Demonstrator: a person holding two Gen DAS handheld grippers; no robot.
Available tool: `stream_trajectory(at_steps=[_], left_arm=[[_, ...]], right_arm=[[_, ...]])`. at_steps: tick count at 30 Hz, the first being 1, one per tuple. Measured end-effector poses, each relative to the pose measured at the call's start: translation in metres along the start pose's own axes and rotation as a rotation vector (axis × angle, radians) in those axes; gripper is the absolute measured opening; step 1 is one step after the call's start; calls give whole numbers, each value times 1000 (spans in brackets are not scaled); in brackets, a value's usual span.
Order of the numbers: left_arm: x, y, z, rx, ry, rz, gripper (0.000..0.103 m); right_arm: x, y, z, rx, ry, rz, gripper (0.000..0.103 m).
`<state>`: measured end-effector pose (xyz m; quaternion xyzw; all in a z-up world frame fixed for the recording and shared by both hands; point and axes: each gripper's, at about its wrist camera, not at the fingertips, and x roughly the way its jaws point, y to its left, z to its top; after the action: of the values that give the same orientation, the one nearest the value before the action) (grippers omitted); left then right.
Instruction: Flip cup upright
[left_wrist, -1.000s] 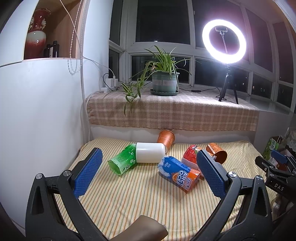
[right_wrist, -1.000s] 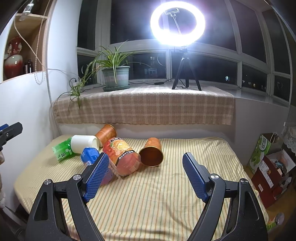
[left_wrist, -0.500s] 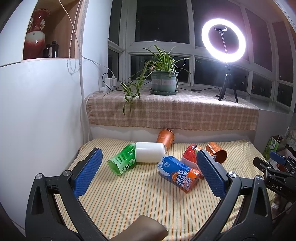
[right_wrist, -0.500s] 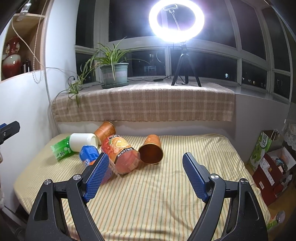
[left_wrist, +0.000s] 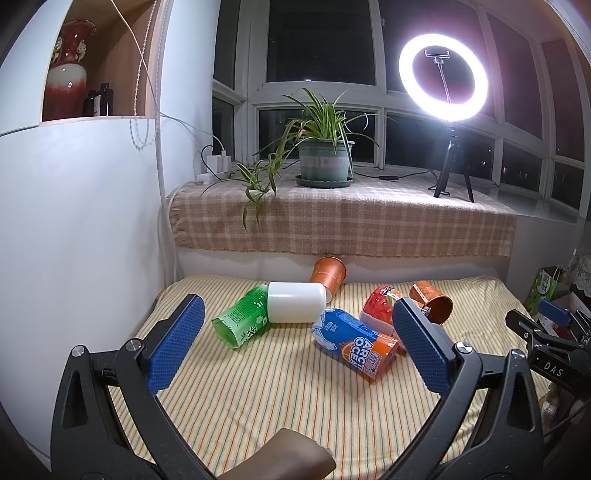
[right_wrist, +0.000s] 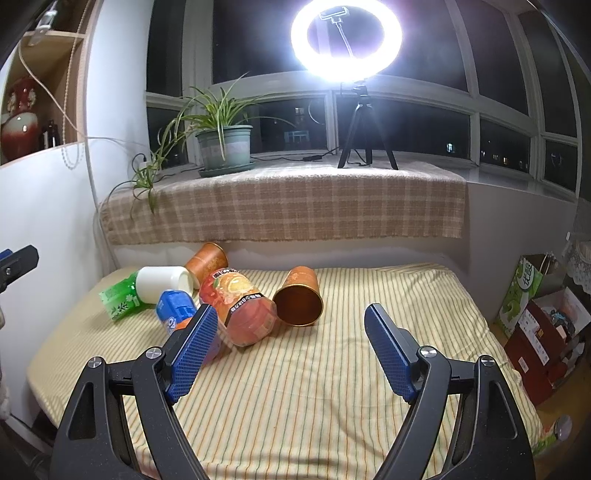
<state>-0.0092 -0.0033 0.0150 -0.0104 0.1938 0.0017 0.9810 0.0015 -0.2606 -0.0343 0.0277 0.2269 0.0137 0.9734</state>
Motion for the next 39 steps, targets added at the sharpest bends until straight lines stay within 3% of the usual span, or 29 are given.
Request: stream_trajectory(at_steps=[25,39], left_arm=[[10,3,-6,1,20,5,103],[24,23,-9,-10,57,51,103]], right_arm=[[9,6,-1,-5,20,10,82],[33,22,6,-51,45,61,82]])
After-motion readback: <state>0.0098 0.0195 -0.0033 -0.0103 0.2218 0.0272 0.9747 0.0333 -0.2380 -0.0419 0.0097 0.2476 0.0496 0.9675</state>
